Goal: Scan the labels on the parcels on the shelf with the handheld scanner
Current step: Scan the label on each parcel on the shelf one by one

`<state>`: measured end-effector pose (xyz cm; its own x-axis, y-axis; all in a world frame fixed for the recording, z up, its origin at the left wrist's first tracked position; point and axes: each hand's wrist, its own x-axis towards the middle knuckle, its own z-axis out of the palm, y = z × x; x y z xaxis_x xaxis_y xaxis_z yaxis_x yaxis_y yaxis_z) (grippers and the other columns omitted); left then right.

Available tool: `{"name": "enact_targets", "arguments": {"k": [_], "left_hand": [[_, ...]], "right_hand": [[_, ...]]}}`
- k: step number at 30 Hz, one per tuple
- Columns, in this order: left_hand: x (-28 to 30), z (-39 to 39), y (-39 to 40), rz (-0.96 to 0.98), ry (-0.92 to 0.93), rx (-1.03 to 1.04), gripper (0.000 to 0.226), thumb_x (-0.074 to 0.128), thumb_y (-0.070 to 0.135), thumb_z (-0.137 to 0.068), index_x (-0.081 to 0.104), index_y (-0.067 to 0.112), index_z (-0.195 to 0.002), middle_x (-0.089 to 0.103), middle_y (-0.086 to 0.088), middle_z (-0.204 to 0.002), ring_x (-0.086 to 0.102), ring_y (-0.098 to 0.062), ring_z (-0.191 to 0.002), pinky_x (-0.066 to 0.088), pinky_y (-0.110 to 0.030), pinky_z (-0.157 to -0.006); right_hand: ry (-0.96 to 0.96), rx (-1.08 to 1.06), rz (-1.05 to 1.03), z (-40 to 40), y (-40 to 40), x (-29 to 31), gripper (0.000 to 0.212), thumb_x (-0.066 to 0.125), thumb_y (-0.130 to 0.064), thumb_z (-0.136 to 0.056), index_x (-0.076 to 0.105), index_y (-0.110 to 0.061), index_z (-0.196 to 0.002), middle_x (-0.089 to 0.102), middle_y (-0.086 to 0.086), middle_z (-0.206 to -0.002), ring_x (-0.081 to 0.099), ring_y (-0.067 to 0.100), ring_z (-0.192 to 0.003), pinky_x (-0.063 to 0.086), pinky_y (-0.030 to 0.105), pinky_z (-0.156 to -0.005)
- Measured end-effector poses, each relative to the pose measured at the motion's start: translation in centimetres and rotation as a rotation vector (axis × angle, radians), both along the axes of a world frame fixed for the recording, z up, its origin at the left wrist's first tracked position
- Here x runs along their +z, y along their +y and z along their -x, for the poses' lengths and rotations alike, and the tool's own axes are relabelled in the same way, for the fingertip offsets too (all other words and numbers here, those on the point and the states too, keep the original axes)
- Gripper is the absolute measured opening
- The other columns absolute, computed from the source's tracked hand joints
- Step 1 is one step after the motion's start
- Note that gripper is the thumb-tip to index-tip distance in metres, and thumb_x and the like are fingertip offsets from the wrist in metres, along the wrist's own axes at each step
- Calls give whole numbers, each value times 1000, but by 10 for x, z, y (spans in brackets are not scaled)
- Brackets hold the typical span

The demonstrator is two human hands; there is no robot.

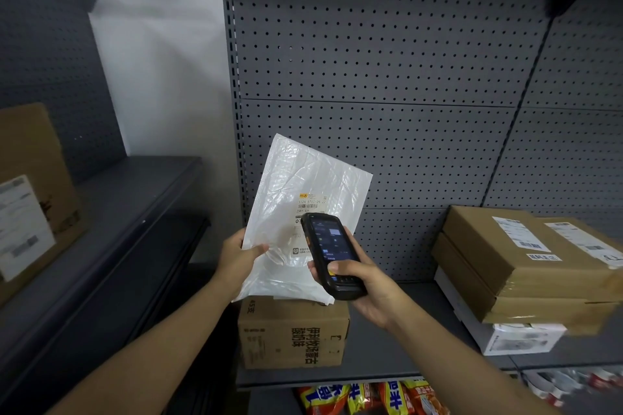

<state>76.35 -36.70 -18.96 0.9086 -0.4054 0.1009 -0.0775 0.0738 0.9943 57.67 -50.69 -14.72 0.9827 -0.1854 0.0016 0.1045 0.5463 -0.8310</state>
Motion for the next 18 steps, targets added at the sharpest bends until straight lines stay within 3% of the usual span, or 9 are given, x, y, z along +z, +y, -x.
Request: {"name": "enact_targets", "arguments": {"k": [12,18], "left_hand": [[1,0,2,-24,-5,2,28,69,-1,-80,65,15,-102,70,-1,-95,66,-18,-88,51,-29,-68],[7,3,-2,-12,-14,-19,26,65,-4,-82,64,14,-101,69,1,-91,65,-15,-85,49,-24,-65]], "right_hand": [[5,8,22,-1,0,-2,76,61,12,-70,49,-19,-138,63,24,-118,69,36,-94,59,35,-80],[12,-30,102,-1,-6,-12,78,65,10,-69,50,-30,-134,70,14,-112,68,34,-98,52,41,-79]]}}
